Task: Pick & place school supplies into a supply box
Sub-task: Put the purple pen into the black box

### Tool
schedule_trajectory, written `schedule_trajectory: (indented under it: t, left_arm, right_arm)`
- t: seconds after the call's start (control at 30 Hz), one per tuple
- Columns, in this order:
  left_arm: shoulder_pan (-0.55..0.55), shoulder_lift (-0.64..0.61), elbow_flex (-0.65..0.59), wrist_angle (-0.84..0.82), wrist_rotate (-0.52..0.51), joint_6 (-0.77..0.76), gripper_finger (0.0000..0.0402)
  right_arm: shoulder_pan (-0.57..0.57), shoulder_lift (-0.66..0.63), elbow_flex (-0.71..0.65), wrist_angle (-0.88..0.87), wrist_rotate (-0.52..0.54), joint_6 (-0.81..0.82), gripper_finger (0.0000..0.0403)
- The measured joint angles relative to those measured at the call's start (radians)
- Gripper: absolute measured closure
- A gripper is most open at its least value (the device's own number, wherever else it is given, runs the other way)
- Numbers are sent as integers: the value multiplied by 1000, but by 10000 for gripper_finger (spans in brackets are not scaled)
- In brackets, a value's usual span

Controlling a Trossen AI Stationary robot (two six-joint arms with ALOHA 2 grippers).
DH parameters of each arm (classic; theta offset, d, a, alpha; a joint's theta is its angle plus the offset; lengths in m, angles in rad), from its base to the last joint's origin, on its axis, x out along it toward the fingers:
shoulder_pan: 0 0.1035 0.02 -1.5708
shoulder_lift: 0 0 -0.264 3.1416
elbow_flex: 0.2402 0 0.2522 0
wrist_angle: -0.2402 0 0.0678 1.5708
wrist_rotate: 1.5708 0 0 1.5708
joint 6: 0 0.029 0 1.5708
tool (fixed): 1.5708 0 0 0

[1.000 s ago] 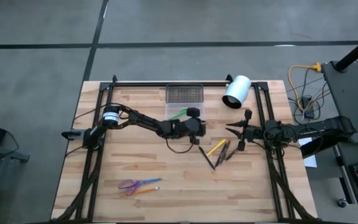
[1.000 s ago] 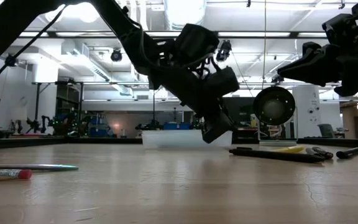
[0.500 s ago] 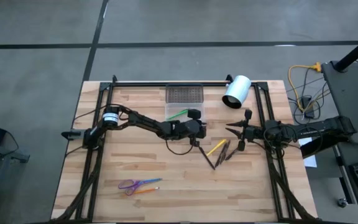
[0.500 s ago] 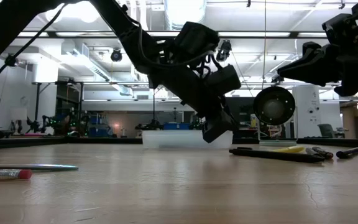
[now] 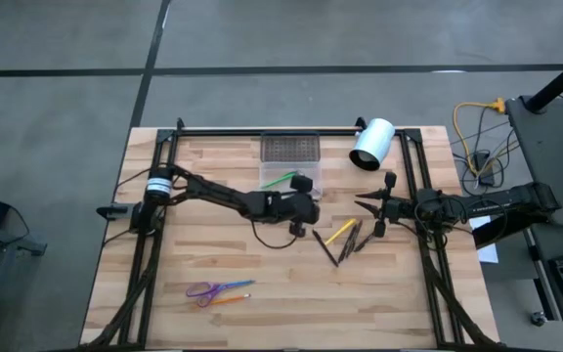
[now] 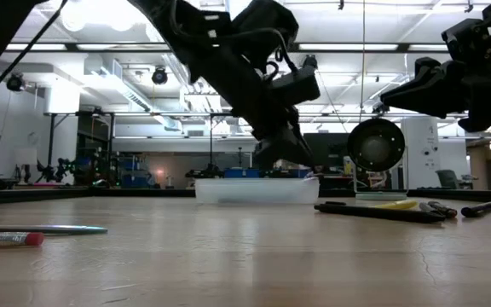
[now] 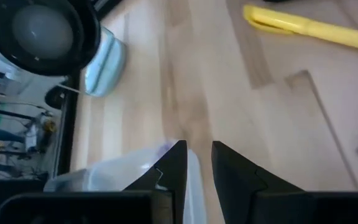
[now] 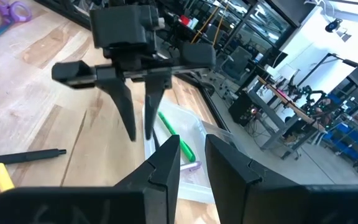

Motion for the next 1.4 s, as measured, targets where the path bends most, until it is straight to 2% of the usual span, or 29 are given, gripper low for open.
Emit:
schedule_trajectory:
  t: [0.13,0.37,0.77,0.83,0.93,1.0,1.13,1.4]
  left_arm:
    - [-9,-19,0,-84,-2,-20,342]
    - [0,-17,0,-77,-1,-26,343]
    - [154,-15,0,-47,4,108,364]
    - [165,-15,-4,-64,44,180,363]
    - [166,-14,-17,-96,164,293,363]
    - [158,-13,-26,-95,193,371,363]
    - [152,-13,-26,-58,188,410,346]
    - [161,-11,-26,-10,180,423,276]
  right_arm:
    - [0,-1,0,0,0,0,335]
    - [0,0,0,0,0,1,335]
    - [0,0,0,0,0,1,335]
    - [0,0,0,0,0,0,335]
    - [0,0,0,0,0,1,335]
    - [0,0,0,0,0,1,335]
    - [0,-1,0,0,0,1,335]
    - [0,0,0,0,0,0,335]
